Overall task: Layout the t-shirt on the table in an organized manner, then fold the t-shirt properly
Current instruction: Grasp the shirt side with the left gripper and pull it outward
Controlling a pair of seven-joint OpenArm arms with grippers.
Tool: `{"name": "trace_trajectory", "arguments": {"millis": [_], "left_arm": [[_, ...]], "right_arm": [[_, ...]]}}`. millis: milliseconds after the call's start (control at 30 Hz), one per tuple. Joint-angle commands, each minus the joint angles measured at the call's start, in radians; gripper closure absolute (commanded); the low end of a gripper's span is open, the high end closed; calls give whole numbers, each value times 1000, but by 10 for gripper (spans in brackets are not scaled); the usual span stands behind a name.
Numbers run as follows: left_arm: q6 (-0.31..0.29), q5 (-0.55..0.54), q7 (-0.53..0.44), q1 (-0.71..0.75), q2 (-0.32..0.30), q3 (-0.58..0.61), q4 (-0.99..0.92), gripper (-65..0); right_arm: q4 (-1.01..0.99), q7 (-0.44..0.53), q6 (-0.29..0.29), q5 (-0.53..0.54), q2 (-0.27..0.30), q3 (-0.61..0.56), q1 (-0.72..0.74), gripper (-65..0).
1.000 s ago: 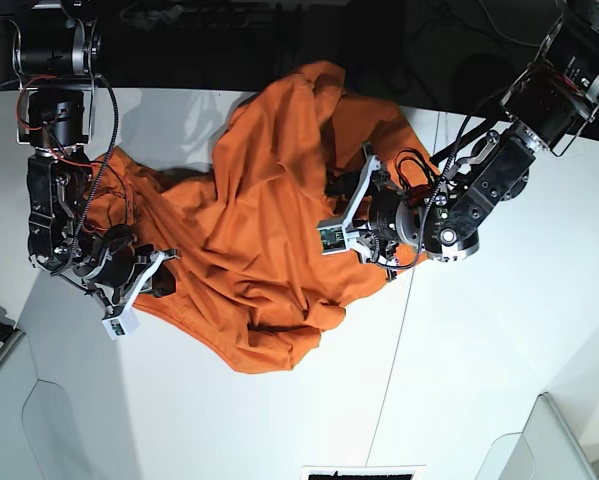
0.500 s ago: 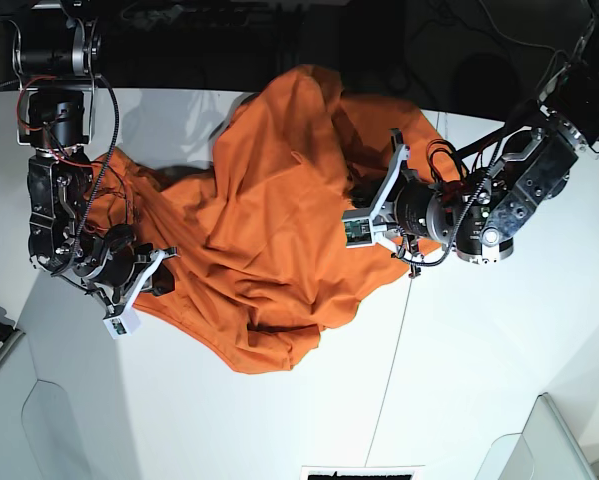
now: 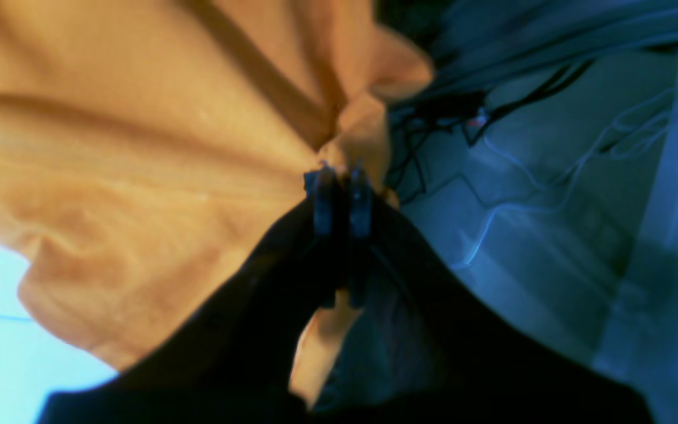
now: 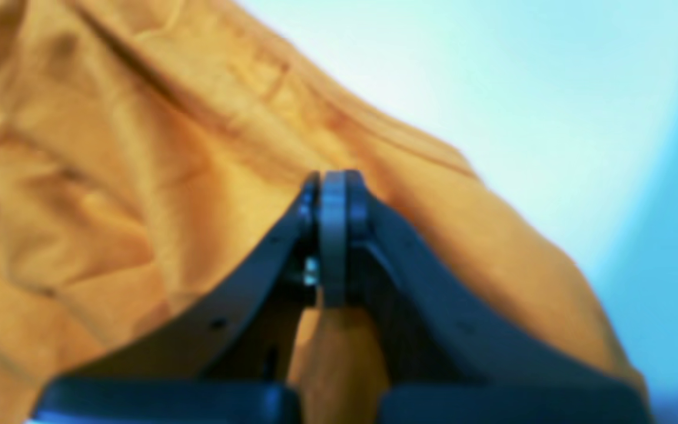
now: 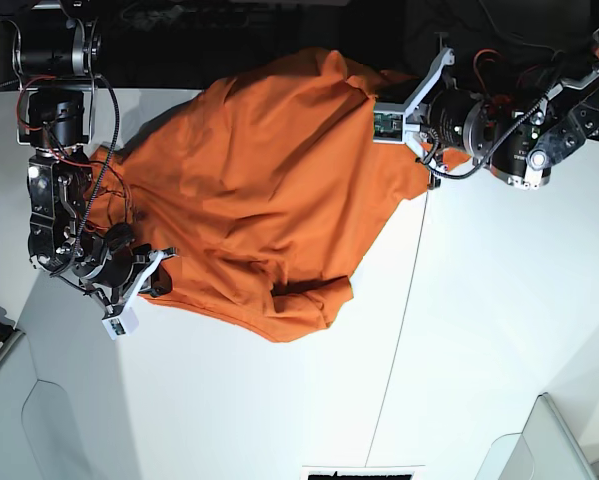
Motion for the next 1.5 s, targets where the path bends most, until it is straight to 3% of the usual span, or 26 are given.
{"name": "trace_trajectory", "arguments": {"millis": [0,200,367,533,633,733,967,1233,1467], "left_arm": [[-5,-13,-9,1,-11,-8,20,0],[-5,49,-40,1,-3,-8,20,0],[-5,94,-81,2,-3,-10,20,0],[-5,93,-81,2,-3,-10,18,0],[-5,93,-81,2,-3,-10,11,0],[-5,93,-81,2,-3,-10,11,0],[-5,93,-77,2,-3,-10,11,0],[-5,93,-76,-39,-3,-10,11,0],[-5,114,-117,-145,21,-10,1,0]], "right_arm": [[14,24,-9,16,11,4,30,0],[15,15,-19,31,11,4,30,0],[78,-21,-6,190,10,11,32,0],[155,-114,31,268,-21,9,38,0],[135,-111,31,231,-64,-25,29,0],[66,-65,31,125,-100,-94,30,0],[-116,101,-9,-145,-99,-223,43,0],[-206,107,-107,-156,-14,-222,123,0],[-208,97,-129,-156,42,-214,137,0]]}}
